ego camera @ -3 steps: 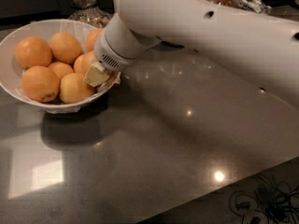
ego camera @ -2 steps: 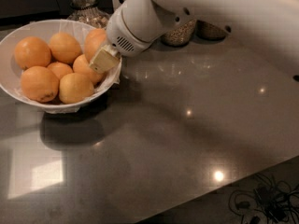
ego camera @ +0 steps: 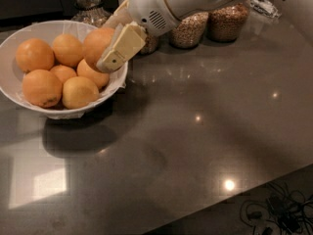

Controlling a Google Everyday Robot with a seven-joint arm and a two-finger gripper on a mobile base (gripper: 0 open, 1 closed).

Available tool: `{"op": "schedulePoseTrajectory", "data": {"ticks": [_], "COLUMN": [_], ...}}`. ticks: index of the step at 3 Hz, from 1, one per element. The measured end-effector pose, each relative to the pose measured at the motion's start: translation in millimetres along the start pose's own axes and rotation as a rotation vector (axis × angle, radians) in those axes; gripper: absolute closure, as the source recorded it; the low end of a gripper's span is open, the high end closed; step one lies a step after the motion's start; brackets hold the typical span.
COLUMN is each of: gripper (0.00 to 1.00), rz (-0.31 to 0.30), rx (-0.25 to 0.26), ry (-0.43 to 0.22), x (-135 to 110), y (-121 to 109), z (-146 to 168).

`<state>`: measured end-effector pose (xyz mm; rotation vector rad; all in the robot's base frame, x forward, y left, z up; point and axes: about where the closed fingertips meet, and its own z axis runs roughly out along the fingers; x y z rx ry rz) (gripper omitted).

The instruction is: Pick orange from white bowl

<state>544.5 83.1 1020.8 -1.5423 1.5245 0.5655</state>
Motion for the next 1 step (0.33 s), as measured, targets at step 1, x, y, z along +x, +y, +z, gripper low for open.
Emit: {"op": "schedulePoseTrajectory", "data": {"ticks": [1], "gripper": [1.0], "rz": [-0.028], "rx": [-0.003], "ry": [-0.005], "x": [-5.0], "y": [1.2], "z": [-1.9]}}
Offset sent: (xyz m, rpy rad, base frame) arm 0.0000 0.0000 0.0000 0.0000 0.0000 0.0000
